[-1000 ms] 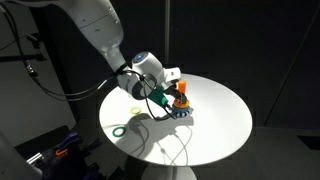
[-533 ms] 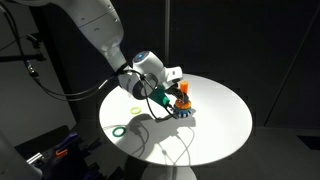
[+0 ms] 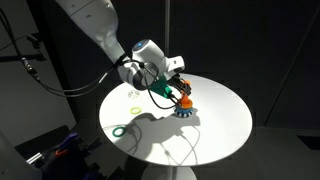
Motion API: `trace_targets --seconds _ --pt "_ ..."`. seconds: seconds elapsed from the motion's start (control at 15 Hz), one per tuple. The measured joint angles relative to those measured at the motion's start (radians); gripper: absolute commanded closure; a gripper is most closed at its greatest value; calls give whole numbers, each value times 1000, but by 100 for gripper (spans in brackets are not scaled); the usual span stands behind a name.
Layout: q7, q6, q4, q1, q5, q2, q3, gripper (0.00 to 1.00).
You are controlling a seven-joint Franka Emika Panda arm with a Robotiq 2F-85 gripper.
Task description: Put the black and white ring on the table
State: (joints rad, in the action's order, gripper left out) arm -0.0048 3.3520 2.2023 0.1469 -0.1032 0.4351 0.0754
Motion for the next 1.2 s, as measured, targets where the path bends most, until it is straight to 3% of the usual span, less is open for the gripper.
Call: trace_targets --seconds 0.8,1.0,1.2 --pt "-4 -119 26 -181 -6 -156 158 61" --pt "-6 -173 43 -195 -12 -206 147 61" --pt "-35 -254 70 -169 5 -263 70 61"
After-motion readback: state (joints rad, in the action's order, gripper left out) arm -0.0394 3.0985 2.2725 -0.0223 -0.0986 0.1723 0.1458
